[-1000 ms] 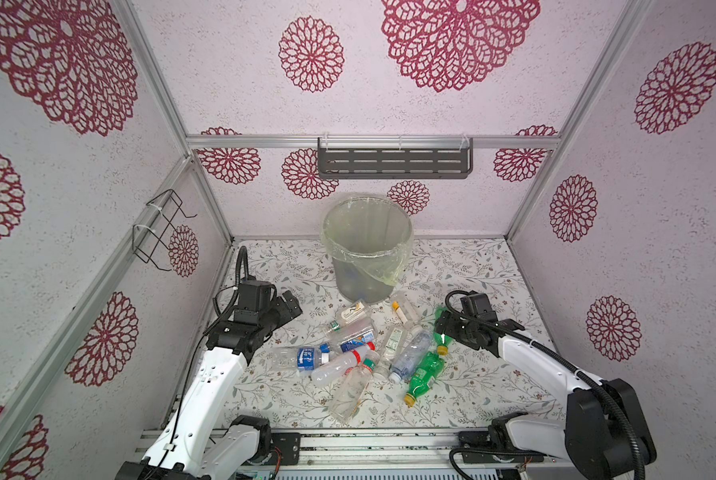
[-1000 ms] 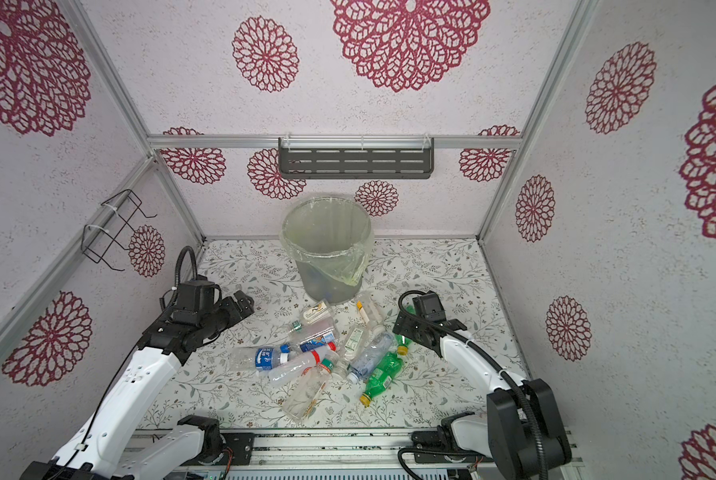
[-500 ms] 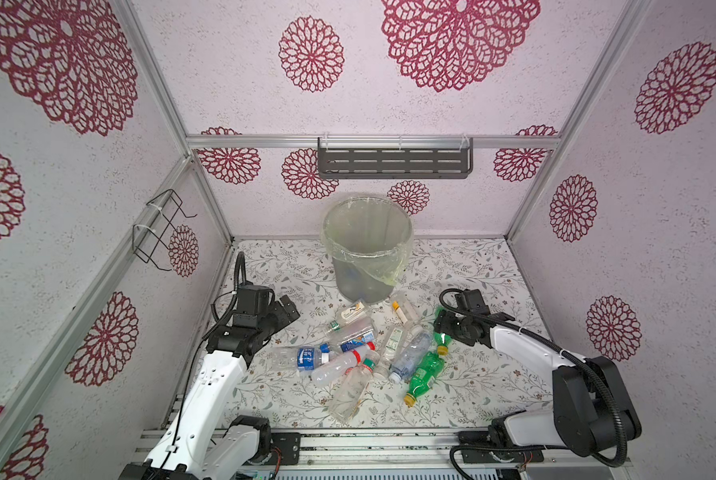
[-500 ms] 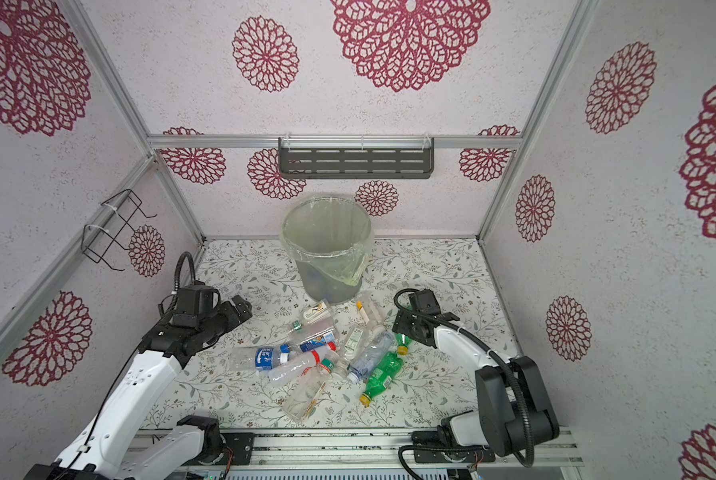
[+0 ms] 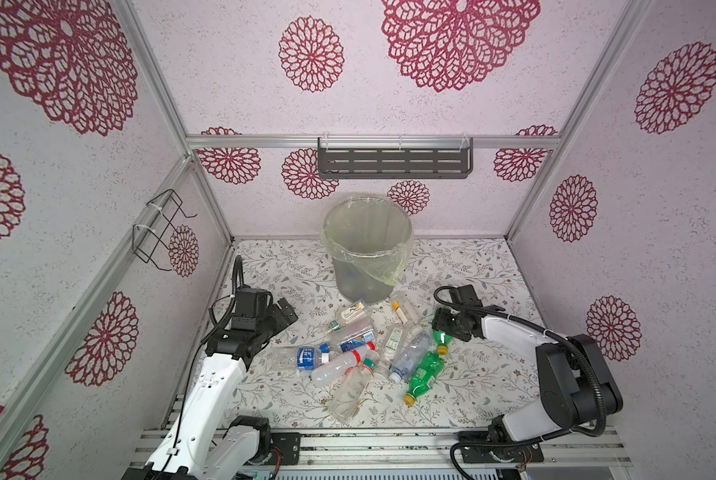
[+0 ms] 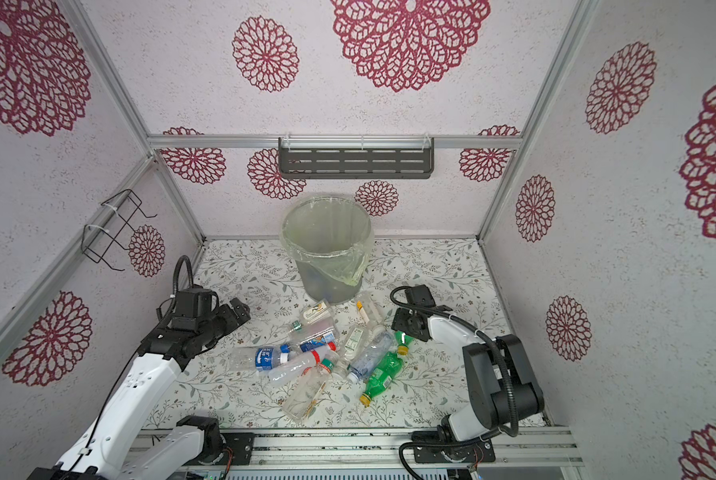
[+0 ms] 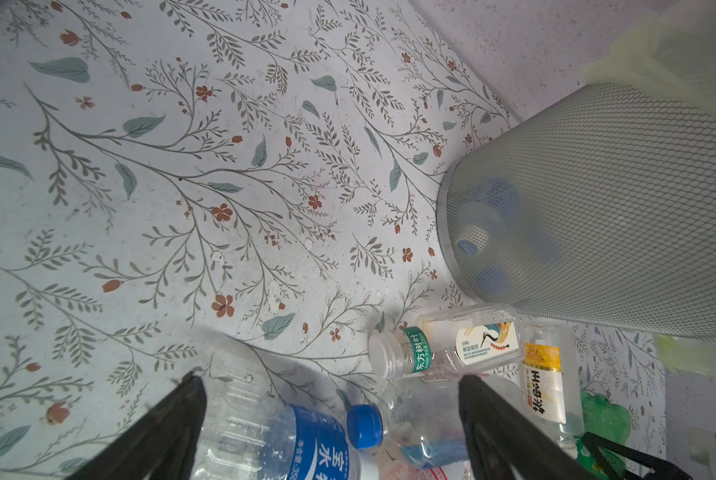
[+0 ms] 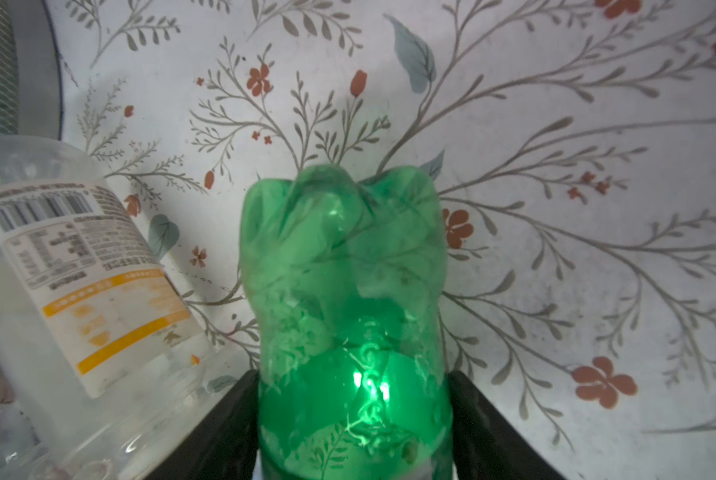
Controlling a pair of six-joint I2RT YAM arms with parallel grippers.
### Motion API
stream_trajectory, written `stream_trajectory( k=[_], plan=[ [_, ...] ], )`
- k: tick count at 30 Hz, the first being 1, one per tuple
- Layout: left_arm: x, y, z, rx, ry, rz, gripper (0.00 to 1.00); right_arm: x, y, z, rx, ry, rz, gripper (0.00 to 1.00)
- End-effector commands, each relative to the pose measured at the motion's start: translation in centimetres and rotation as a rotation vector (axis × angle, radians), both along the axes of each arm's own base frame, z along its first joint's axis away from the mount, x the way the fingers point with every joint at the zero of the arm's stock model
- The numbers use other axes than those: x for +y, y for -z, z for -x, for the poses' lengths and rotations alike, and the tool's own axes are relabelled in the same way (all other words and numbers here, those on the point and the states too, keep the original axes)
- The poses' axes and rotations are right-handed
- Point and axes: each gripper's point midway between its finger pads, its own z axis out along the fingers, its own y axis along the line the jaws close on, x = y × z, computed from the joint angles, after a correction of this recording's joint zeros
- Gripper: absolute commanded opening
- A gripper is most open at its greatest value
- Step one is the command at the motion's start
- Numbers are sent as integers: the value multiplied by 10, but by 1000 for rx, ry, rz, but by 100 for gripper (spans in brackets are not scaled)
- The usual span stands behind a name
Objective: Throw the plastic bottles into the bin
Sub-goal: 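Close the right gripper on the yellow-capped green soda bottle, then lift the green soda bottle off the table with the right gripper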
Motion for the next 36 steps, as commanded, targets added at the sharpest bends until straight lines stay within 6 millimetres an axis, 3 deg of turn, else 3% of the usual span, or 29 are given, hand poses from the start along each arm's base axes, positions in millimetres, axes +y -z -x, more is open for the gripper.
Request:
stream_trajectory(
  k=[1,7,18,36],
  plan=[
    [3,-3,-1,-22,-15,10,97,4,-9,-10,-28,-11,-18,67],
    [4,-4,-2,-23,-22,16,97,3,-15,-13,-43,-10,-20,61],
    [4,-6,-4,-33,-38,37,97,0,-42,-16,-103,-1,-33,57],
    [4,-8,-6,-44,-54,64,97,9,-116,-11,-268,-13,-157,56]
  ],
)
